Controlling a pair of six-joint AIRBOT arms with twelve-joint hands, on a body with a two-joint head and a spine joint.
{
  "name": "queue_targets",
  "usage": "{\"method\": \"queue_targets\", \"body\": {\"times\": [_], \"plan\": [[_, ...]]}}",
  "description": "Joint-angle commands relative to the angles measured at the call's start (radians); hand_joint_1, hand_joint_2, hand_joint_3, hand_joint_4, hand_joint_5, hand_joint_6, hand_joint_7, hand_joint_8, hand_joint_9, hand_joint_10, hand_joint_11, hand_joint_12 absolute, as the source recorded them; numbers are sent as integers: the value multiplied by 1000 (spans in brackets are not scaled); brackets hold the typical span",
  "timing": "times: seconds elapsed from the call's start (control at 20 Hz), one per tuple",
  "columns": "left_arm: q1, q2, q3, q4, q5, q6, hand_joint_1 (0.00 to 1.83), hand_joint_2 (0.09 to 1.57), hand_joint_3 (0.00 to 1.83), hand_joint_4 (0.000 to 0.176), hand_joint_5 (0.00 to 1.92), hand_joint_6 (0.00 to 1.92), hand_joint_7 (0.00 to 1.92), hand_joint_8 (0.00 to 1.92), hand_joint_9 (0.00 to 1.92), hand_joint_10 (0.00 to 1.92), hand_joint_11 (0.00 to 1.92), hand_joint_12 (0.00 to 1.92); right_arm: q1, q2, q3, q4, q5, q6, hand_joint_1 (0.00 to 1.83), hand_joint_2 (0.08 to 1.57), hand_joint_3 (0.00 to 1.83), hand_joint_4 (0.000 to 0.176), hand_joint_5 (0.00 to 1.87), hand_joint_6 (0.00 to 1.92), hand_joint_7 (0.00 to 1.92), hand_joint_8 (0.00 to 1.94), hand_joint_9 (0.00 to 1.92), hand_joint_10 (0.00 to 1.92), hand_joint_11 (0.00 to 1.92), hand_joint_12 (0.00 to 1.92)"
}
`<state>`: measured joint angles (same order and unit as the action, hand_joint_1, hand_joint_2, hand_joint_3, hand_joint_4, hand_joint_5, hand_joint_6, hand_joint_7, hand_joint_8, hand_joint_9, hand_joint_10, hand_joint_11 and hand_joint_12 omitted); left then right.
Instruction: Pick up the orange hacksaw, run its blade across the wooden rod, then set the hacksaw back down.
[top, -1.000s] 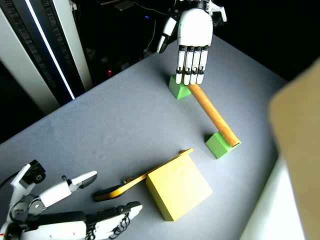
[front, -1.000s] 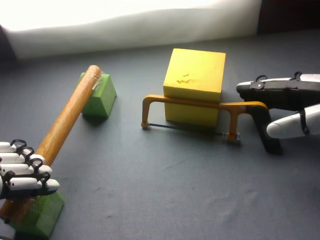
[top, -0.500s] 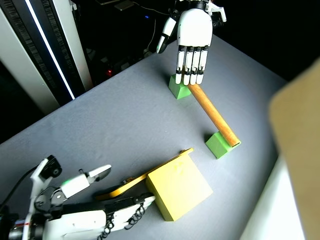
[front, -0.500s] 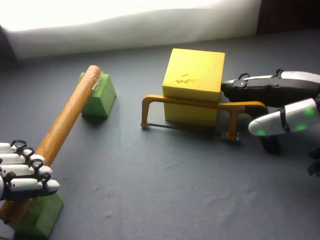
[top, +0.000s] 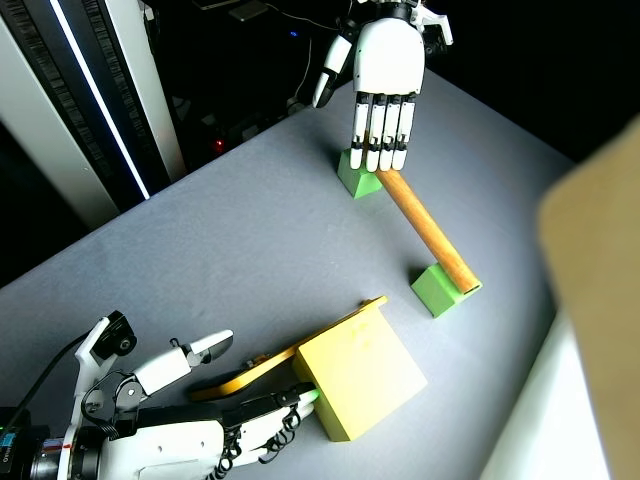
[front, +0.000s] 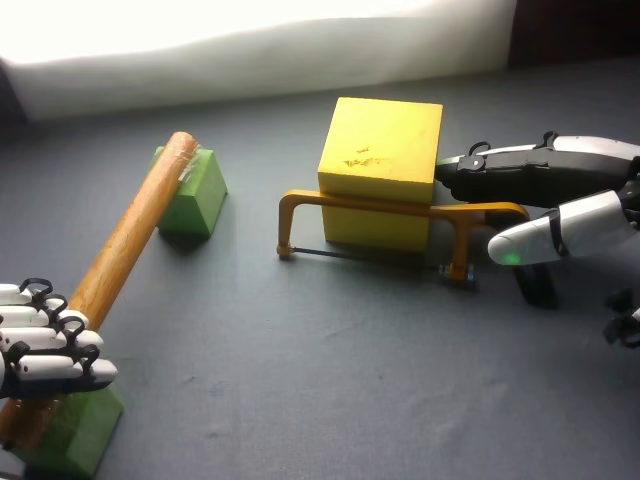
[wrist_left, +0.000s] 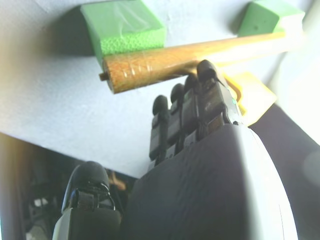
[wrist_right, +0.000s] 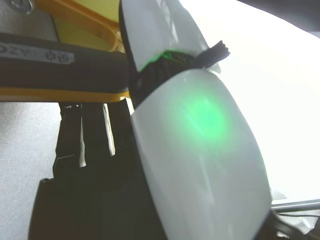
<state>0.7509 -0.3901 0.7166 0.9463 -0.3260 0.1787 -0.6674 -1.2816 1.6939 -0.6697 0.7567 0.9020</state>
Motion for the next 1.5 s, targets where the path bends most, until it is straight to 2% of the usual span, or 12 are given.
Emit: {"method": "queue_targets", "body": {"times": [0.0,0.35,0.5,0.55,0.65,0.7,0.75,0.95,1.05,1.25,1.3,1.45], "plan": [[-9,2,5,-18,-29,-4,5,1199,0,0,149,5,108,4,91,4,0,249,21,-11,-1,71,78,10,1099,1045,0,0,191,1,171,0,189,0,0,828],[-13,1,6,-18,-29,-4,0,1200,2,0,147,0,106,1,93,0,0,244,26,-6,-10,98,52,19,1110,1064,4,0,224,3,209,4,247,9,10,943],[-14,0,8,-18,-29,-4,0,1192,0,0,161,4,114,3,98,2,0,260,22,2,-41,155,34,-14,1136,1129,3,0,410,14,420,9,476,22,211,957],[-15,0,9,-18,-29,-4,0,1196,1,0,169,4,114,1,95,1,0,281,21,5,-49,155,30,-18,1233,1116,0,0,630,25,679,24,753,60,450,978],[-15,0,10,-18,-29,-4,0,1197,1,0,173,5,115,2,95,1,0,284,22,7,-56,155,25,-20,1273,1128,0,0,710,19,804,29,893,90,572,1043],[-15,0,11,-18,-29,-4,0,1201,2,0,168,2,121,4,105,4,0,284,22,9,-59,155,30,-24,1361,1158,18,0,696,1098,844,1154,987,1196,841,1219],[-15,0,11,-18,-29,-4,0,1202,3,0,171,3,121,3,102,3,0,281,22,10,-59,155,30,-25,1365,1162,2,0,765,1027,846,1217,964,1301,863,1294],[-16,-1,11,-18,-29,-4,2,1206,1,0,159,0,119,0,100,1,0,315,21,13,-61,155,42,-37,1374,1114,0,0,993,755,906,1115,989,1281,920,1349],[-16,-1,11,-18,-29,-4,0,1206,0,0,155,0,119,0,105,1,0,323,23,15,-61,156,55,-44,1373,1133,4,0,886,925,892,1123,953,1294,911,1308],[-17,-1,10,-18,-29,-4,0,1202,0,0,144,0,124,0,109,0,0,299,5,28,-86,269,117,-152,1369,1148,1,0,854,977,856,1176,931,1313,903,1266],[-17,0,9,-18,-29,-4,0,1205,0,0,142,0,123,0,106,0,0,297,-6,37,-105,303,137,-171,1370,1128,0,0,922,873,898,1119,986,1267,911,1267],[-17,0,9,-18,-29,-4,0,1199,0,0,135,2,116,2,101,2,0,285,-22,60,-154,382,167,-233,1369,1129,0,0,907,881,893,1136,984,1282,899,1300]]}}
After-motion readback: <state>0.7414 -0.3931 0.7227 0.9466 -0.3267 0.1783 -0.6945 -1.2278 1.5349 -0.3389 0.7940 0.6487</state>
